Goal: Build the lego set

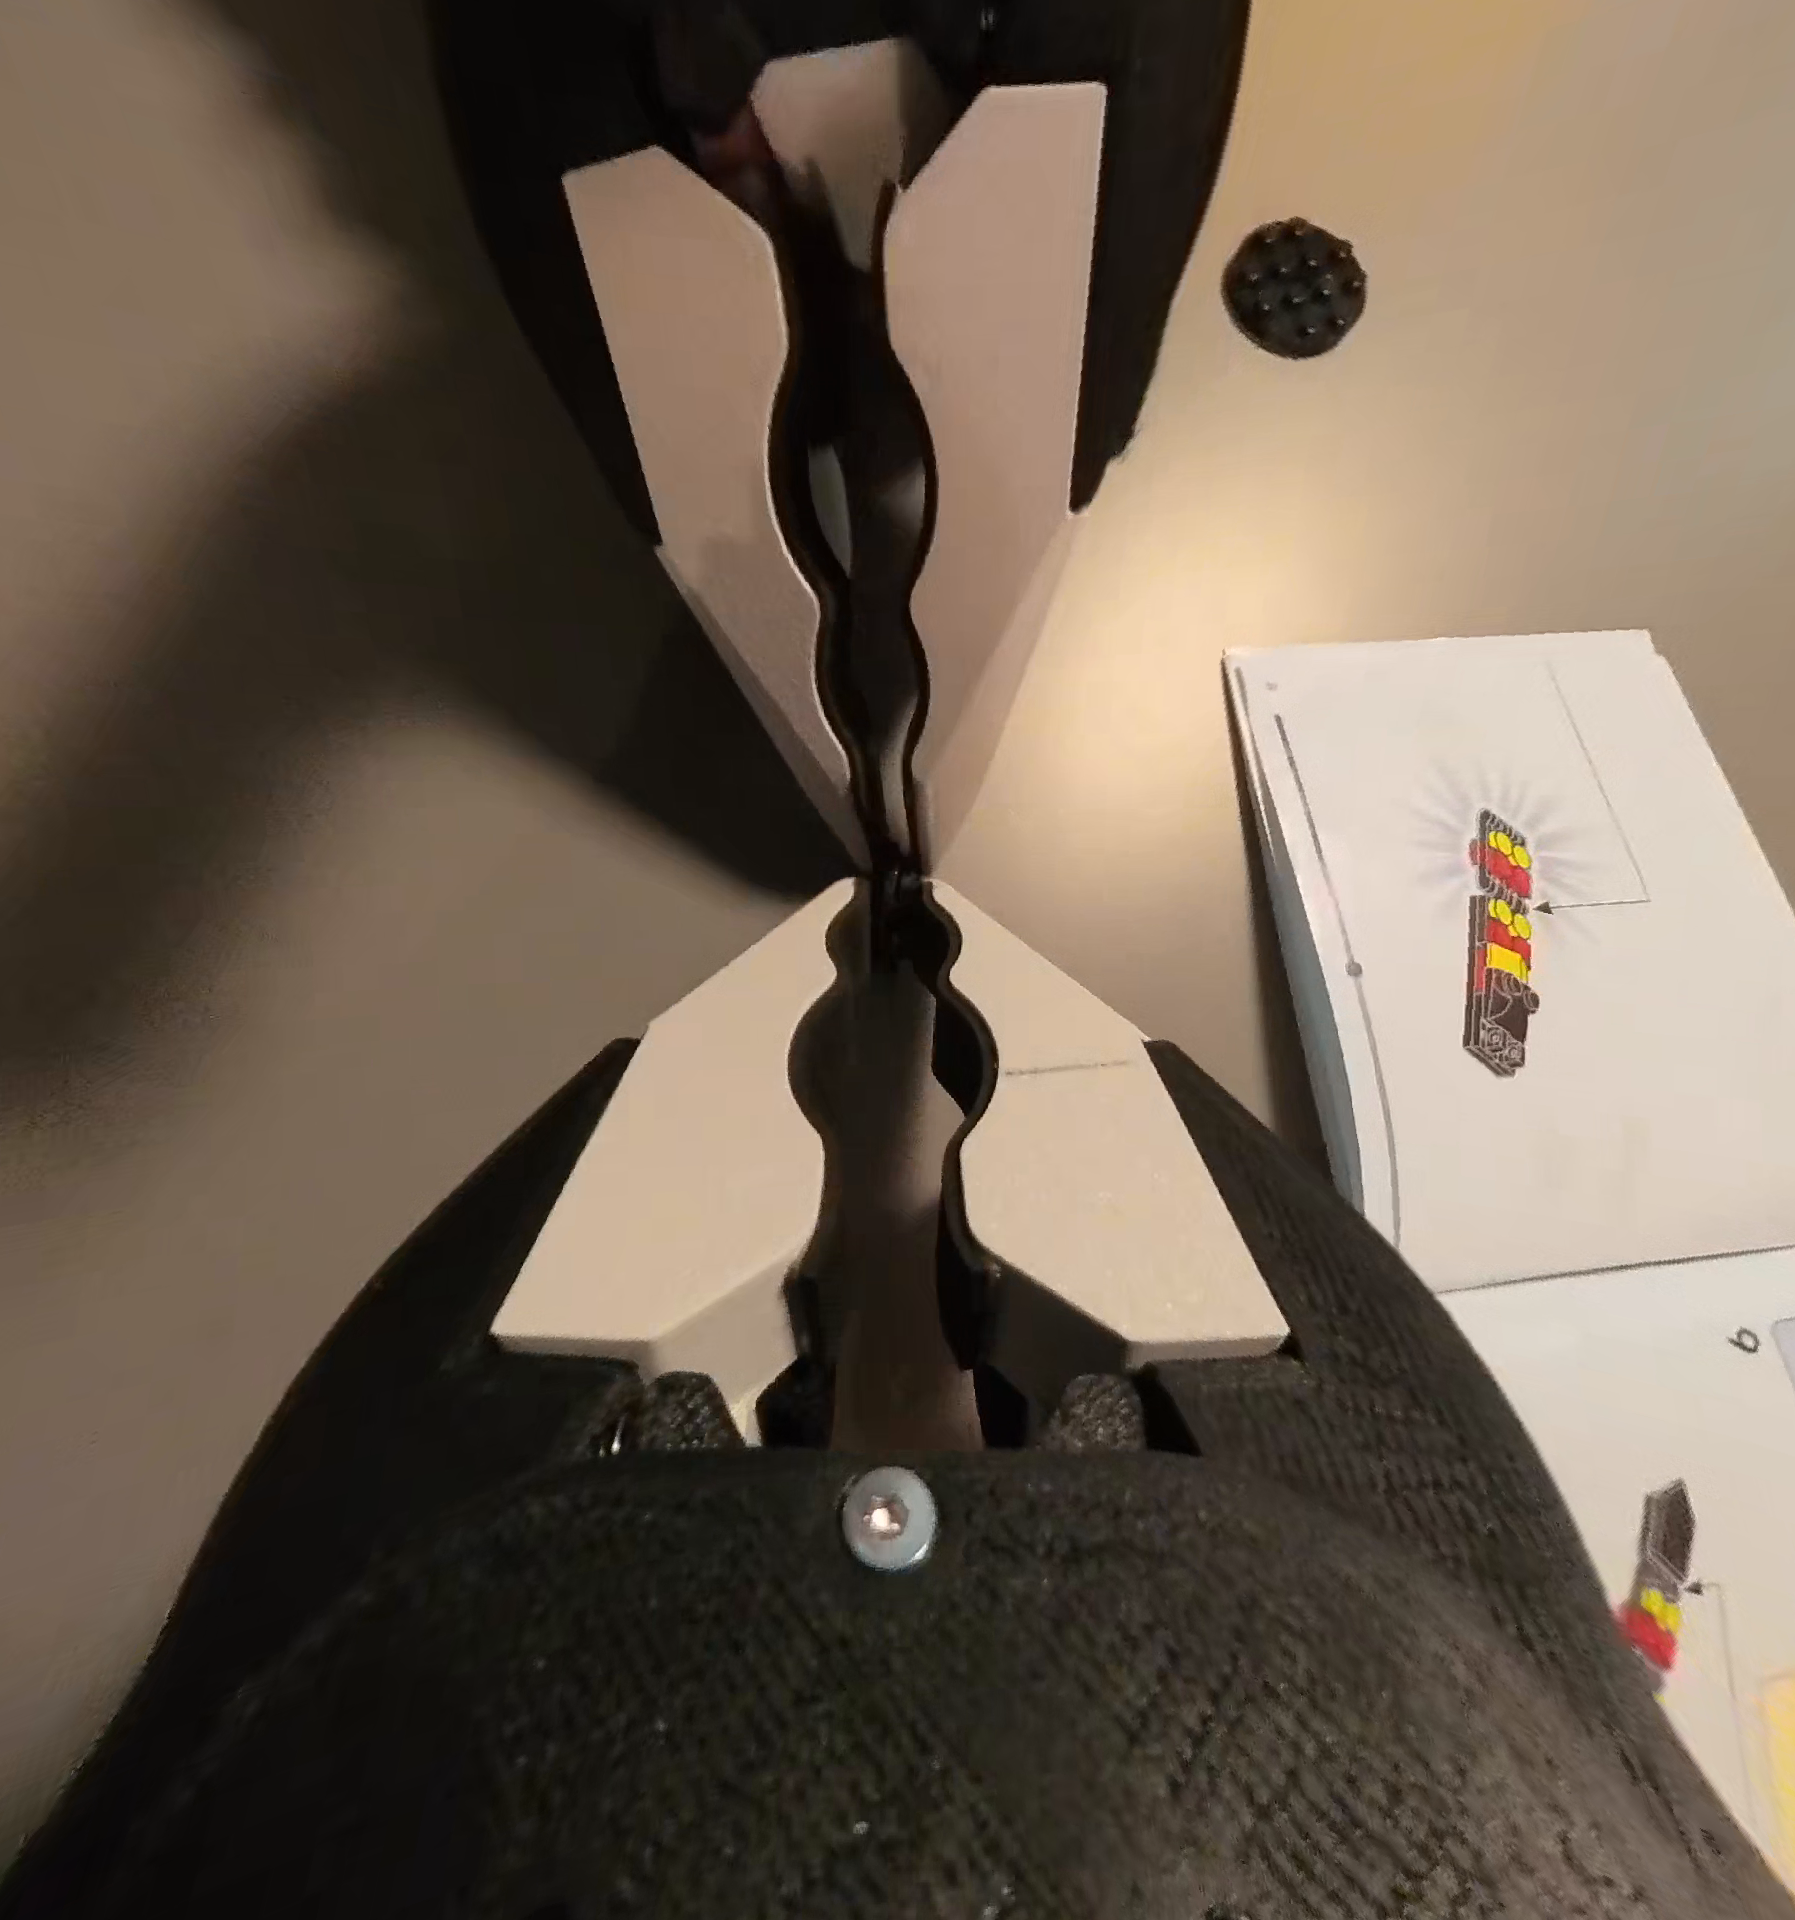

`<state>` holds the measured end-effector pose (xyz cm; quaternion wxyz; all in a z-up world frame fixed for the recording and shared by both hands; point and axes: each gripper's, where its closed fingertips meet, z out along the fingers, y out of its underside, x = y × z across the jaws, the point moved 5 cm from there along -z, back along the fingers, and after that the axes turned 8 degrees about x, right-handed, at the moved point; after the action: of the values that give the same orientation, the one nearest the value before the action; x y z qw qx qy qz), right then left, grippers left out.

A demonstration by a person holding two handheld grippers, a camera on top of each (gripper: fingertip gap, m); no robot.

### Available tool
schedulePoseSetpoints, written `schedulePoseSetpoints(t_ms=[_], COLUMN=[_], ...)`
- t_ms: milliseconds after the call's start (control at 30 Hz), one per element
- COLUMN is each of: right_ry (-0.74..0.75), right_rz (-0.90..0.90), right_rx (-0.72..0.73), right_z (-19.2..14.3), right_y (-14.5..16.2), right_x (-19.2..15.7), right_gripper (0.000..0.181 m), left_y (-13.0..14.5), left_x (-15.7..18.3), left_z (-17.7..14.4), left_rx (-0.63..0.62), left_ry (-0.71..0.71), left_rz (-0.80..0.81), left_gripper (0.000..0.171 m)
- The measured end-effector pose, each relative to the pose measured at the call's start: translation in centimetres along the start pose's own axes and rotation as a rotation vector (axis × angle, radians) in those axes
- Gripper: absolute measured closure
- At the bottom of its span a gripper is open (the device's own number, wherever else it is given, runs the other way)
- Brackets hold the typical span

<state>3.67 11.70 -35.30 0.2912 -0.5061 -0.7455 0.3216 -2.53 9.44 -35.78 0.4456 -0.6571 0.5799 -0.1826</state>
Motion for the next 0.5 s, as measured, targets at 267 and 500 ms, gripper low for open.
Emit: schedulePoseSetpoints(t_ms=[267,500], right_ry=[0.018,0.012], right_rz=[0.004,0.011], right_rx=[0.093,0.169], right_z=[-0.83,-0.95], right_y=[0.96,0.74], right_x=[-0.07,-0.08], right_gripper=[0.17,0.174], left_y=[0.02,-0.05], left_x=[-0.08,-0.04], left_z=[0.0,0.06], left_rx=[0.006,0.009], left_ry=[0.013,0.02], left_rz=[-0.052,-0.055], left_gripper=[0.167,0.167])
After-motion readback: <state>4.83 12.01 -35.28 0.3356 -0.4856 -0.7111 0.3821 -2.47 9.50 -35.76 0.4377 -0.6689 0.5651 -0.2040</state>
